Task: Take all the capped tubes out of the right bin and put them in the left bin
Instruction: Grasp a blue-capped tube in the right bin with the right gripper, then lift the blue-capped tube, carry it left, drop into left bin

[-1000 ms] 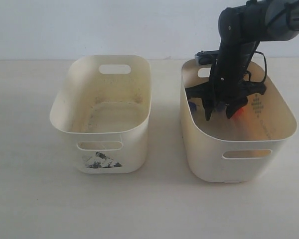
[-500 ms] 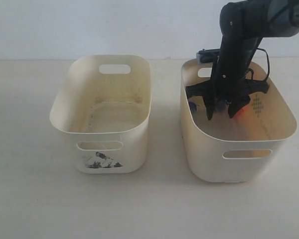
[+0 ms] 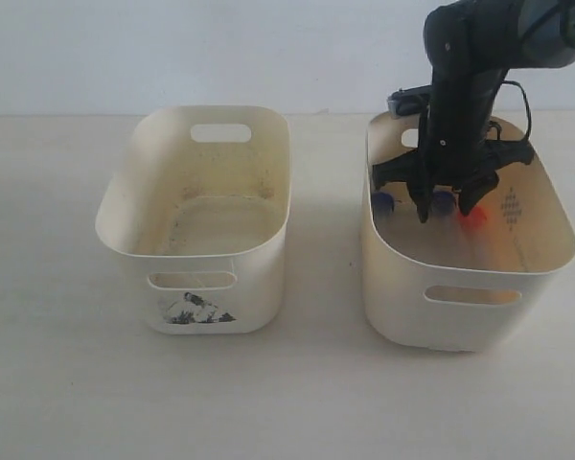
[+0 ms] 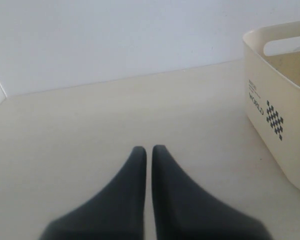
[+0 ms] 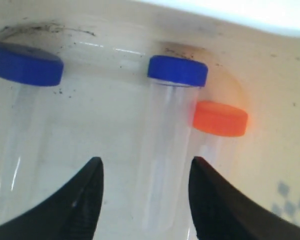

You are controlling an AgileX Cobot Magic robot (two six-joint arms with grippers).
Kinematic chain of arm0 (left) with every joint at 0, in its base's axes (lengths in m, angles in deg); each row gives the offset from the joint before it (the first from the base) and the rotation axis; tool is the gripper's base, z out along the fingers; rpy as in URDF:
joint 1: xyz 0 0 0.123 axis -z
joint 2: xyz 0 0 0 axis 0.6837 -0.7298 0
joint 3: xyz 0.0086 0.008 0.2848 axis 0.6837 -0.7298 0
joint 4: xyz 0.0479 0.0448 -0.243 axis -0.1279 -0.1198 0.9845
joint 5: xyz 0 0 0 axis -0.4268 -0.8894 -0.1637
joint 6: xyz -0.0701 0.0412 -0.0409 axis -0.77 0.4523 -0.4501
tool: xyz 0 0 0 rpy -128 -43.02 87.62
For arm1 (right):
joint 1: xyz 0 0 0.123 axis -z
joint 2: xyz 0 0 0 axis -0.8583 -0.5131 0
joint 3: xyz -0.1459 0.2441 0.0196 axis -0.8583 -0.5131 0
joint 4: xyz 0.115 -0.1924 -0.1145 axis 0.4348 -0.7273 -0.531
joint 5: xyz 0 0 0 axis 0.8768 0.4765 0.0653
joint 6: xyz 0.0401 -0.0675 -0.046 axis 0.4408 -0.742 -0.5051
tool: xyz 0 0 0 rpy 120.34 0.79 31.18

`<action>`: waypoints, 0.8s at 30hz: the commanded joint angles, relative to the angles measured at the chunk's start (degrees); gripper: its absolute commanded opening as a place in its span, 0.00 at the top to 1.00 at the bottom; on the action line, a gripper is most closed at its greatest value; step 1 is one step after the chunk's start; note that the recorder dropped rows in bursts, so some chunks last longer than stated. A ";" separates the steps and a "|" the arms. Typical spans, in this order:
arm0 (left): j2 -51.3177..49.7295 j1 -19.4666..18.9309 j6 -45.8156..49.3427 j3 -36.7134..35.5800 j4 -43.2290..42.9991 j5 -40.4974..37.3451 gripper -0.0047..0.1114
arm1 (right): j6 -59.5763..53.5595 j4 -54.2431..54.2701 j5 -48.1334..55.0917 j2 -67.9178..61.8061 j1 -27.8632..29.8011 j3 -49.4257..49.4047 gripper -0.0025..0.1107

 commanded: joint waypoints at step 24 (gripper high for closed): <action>0.16 -0.06 -0.66 0.23 0.06 0.46 0.92 | -5.99 1.91 5.88 -5.17 0.24 0.20 0.98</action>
